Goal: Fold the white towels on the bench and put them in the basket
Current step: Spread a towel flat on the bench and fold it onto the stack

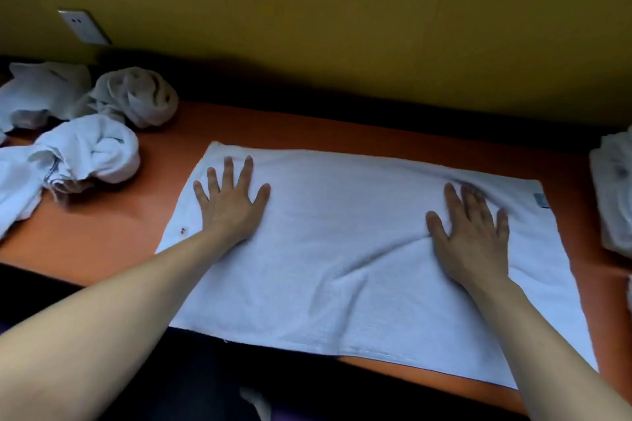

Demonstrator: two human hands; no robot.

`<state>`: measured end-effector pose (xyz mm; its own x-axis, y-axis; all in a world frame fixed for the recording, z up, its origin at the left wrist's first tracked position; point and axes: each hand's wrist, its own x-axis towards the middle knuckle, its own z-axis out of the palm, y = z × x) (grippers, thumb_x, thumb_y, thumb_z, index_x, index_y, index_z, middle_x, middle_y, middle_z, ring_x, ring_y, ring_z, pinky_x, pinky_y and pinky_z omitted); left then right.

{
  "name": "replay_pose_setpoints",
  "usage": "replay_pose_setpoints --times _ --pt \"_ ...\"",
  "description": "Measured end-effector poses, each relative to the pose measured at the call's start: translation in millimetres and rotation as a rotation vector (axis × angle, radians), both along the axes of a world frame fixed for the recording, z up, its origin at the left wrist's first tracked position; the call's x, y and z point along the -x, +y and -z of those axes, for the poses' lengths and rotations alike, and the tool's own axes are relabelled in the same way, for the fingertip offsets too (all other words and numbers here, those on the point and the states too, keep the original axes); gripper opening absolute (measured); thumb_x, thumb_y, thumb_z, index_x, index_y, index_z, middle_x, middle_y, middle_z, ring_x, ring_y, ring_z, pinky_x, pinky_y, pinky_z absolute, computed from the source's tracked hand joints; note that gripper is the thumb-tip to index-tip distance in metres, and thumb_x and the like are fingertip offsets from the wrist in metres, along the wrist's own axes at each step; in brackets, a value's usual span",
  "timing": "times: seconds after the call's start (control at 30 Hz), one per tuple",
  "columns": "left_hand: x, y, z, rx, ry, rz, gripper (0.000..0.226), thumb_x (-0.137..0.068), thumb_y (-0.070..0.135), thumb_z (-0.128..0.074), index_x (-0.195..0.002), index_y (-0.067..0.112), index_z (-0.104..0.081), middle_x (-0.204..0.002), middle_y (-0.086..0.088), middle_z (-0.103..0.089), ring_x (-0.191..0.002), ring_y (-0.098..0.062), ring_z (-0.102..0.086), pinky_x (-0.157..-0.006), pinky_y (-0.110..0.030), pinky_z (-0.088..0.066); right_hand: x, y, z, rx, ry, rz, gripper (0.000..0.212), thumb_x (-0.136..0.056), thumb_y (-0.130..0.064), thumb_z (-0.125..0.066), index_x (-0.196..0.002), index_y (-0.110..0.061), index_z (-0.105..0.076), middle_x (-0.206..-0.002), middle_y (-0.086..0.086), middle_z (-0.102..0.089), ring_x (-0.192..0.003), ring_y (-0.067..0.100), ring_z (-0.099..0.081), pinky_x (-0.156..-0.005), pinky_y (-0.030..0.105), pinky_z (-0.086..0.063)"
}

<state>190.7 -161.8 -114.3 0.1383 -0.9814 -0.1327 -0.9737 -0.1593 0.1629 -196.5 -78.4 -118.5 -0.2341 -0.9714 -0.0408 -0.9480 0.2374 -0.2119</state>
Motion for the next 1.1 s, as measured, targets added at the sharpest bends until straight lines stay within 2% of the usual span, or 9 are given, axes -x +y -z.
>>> replay_pose_setpoints --times 0.3,0.4,0.47,0.57,0.77,0.87,0.97,1.03,1.1 --pt "-6 -52 4 0.048 -0.031 0.089 0.069 -0.101 0.064 -0.025 -0.160 0.039 0.002 -0.170 -0.004 0.005 -0.155 -0.036 0.006 -0.121 -0.059 0.008 -5 -19 -5 -0.032 0.004 0.040 0.069 -0.102 -0.060 -0.023 -0.162 -0.031 -0.006 -0.170 -0.001 -0.003 -0.156 0.015 0.003 -0.125 0.047 0.007" --pt "5 -44 -1 0.130 -0.052 0.149 0.064 -0.104 0.055 -0.025 -0.161 0.031 -0.010 -0.170 -0.010 -0.003 -0.155 -0.039 -0.002 -0.123 -0.058 0.001 6 -19 -16 0.012 -0.074 0.039 0.064 -0.102 -0.055 -0.033 -0.160 -0.029 -0.022 -0.168 0.001 -0.018 -0.155 0.022 -0.014 -0.125 0.046 -0.008" --pt "31 -27 -5 0.191 -0.025 0.260 0.063 -0.103 0.052 -0.021 -0.160 0.026 -0.023 -0.168 -0.012 -0.013 -0.153 -0.040 -0.011 -0.123 -0.055 -0.007 21 -18 -24 0.066 -0.110 0.084 0.060 -0.103 -0.050 -0.037 -0.157 -0.026 -0.031 -0.164 0.003 -0.029 -0.151 0.026 -0.026 -0.122 0.046 -0.020" --pt "96 17 -2 0.178 0.064 0.477 0.068 -0.098 0.054 -0.019 -0.156 0.022 -0.035 -0.165 -0.014 -0.026 -0.150 -0.041 -0.024 -0.122 -0.052 -0.019 54 -17 -32 0.077 -0.079 0.171 0.053 -0.103 -0.042 -0.040 -0.153 -0.022 -0.041 -0.157 0.010 -0.040 -0.144 0.032 -0.035 -0.117 0.047 -0.028" --pt "223 108 4 0.184 0.213 0.853 0.063 -0.099 0.053 -0.032 -0.155 0.027 -0.038 -0.164 -0.012 -0.030 -0.151 -0.037 -0.025 -0.123 -0.052 -0.020 95 -16 -39 0.045 -0.024 0.199 0.041 -0.104 -0.030 -0.039 -0.139 -0.018 -0.058 -0.140 0.021 -0.050 -0.124 0.043 -0.046 -0.103 0.046 -0.038" --pt "262 141 6 0.217 0.239 1.072 0.063 -0.094 0.053 -0.042 -0.151 0.027 -0.045 -0.160 -0.014 -0.037 -0.147 -0.040 -0.033 -0.121 -0.053 -0.025 102 -21 -41 0.061 0.046 0.263 0.036 -0.104 -0.026 -0.040 -0.131 -0.010 -0.057 -0.129 0.024 -0.053 -0.114 0.045 -0.050 -0.093 0.046 -0.042" --pt "286 167 10 0.197 0.193 1.267 0.068 -0.093 0.059 -0.046 -0.151 0.024 -0.044 -0.161 -0.015 -0.034 -0.148 -0.040 -0.030 -0.122 -0.052 -0.021 103 -26 -41 0.041 0.163 0.325 0.042 -0.105 -0.032 -0.036 -0.132 -0.001 -0.049 -0.129 0.025 -0.053 -0.117 0.044 -0.052 -0.089 0.046 -0.045" --pt "297 175 7 0.217 0.139 1.271 0.069 -0.090 0.063 -0.049 -0.146 0.022 -0.049 -0.151 -0.014 -0.046 -0.136 -0.039 -0.042 -0.113 -0.048 -0.032 106 -34 -39 0.012 0.119 0.375 0.049 -0.105 -0.038 -0.038 -0.132 0.002 -0.046 -0.131 0.024 -0.053 -0.119 0.043 -0.053 -0.089 0.045 -0.047" --pt "305 180 1 0.281 0.122 1.228 0.056 -0.089 0.057 -0.056 -0.132 0.021 -0.059 -0.125 -0.009 -0.058 -0.105 -0.032 -0.053 -0.089 -0.040 -0.039 114 -44 -37 -0.046 -0.039 0.466 0.055 -0.101 -0.042 -0.049 -0.133 0.003 -0.046 -0.131 0.021 -0.055 -0.119 0.042 -0.056 -0.088 0.043 -0.049"
